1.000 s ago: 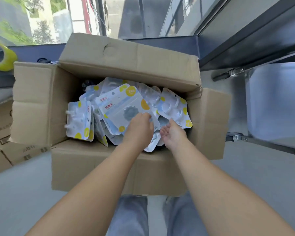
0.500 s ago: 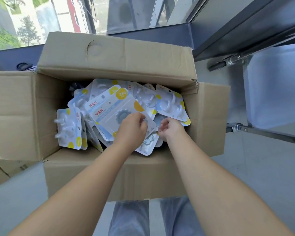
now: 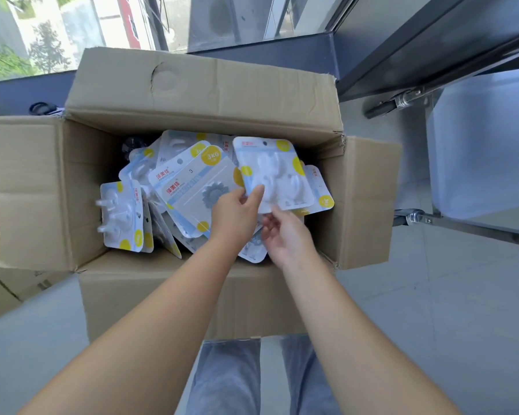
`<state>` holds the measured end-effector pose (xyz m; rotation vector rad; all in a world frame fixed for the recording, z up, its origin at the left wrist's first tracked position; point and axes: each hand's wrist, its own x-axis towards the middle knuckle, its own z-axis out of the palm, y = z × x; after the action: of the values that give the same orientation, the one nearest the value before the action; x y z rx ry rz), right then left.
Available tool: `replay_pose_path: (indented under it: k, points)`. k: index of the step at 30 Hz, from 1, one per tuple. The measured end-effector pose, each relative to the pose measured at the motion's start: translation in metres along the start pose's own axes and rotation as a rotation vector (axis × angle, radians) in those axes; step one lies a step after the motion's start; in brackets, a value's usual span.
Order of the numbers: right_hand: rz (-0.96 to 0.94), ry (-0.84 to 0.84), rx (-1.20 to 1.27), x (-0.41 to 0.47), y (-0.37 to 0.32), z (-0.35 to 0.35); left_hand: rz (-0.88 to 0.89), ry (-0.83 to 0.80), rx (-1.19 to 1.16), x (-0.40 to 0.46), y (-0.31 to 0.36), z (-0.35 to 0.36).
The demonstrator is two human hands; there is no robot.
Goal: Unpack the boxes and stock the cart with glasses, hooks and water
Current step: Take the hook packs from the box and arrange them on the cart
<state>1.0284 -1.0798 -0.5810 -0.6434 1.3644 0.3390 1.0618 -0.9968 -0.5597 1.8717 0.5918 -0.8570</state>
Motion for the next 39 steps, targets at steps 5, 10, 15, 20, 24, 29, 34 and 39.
replay_pose_path:
  k: [5,10,15,20,24,29,34,39]
  points:
    - [-0.017,-0.116,-0.235,-0.043,0.027,-0.017,-0.209,0.012,-0.441,-0.005,0.004,-0.013]
    - [-0.097,0.065,-0.484,-0.022,0.010,-0.027,-0.148,0.093,-0.432,0.001,-0.008,-0.046]
    - [-0.362,0.234,-0.672,0.023,-0.013,-0.005,-0.078,0.129,-0.404,0.011,-0.018,-0.065]
    - [-0.190,0.306,-0.815,0.067,-0.018,0.030,-0.073,0.118,-0.380,0.018,-0.031,-0.070]
    - [-0.062,0.332,-0.657,0.070,-0.019,0.035,-0.067,0.112,-0.394,0.016,-0.034,-0.074]
    - [-0.458,0.289,-0.617,0.045,-0.032,0.011,-0.069,0.103,-0.389,0.009,-0.029,-0.082]
    - [-0.823,0.162,-0.760,-0.022,-0.084,-0.016,-0.045,0.056,-0.341,-0.004,-0.010,-0.082]
    - [-0.818,-0.140,-1.261,-0.100,-0.147,-0.005,-0.001,-0.149,-0.145,-0.024,0.015,-0.073]
